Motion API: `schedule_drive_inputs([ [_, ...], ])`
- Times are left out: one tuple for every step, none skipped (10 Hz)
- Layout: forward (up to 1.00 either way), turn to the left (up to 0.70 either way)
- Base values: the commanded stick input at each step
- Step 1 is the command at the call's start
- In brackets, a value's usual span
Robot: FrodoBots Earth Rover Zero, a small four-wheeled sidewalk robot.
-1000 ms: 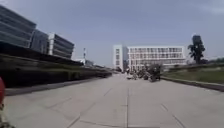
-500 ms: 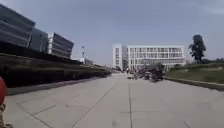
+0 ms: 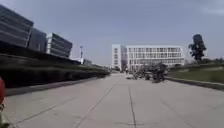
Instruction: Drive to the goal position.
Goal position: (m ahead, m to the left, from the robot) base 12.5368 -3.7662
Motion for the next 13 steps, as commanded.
schedule_drive_inputs([
  [0.70, 0.00],
  [0.70, 0.00],
  [0.70, 0.00],
  [0.70, 0.00],
  [0.70, 0.00],
  [0.70, 0.00],
  [0.70, 0.00],
  [0.70, 0.00],
  [0.70, 0.00],
  [0.70, 0.00],
  [0.70, 0.00],
  [0.70, 0.00],
  [0.70, 0.00],
])
